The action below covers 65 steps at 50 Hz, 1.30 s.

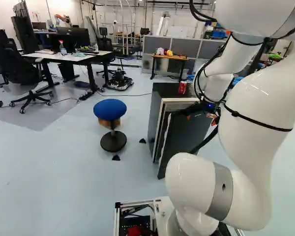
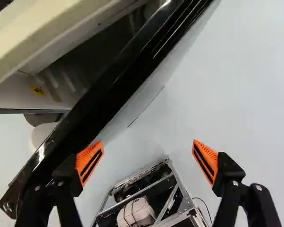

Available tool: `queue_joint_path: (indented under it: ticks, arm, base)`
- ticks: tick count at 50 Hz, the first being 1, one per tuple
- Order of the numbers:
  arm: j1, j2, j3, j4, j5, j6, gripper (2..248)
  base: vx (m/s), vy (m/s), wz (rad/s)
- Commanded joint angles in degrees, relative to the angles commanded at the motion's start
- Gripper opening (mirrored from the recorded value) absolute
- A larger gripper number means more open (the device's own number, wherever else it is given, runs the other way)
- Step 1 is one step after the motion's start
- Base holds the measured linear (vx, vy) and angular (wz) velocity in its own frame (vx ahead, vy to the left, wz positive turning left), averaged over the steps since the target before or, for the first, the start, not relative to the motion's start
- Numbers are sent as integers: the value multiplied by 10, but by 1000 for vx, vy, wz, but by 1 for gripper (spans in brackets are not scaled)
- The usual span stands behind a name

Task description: Grab a drink from the fridge

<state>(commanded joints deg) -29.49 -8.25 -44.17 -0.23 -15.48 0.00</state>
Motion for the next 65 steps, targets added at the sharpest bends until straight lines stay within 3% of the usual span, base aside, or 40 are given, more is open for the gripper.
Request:
queue_joint_path:
  ticks: [27, 41, 53, 65]
  arm:
    - [63, -6, -7, 0, 64, 0, 247]
    - [91, -14, -16, 0, 68, 0, 247]
    - [110, -19, -22, 0, 68, 0, 247]
    - [111, -19, -22, 0, 68, 0, 247]
  base:
    - [0, 0, 0]
    - [0, 0, 0]
    - [0, 0, 0]
    - [0, 0, 0]
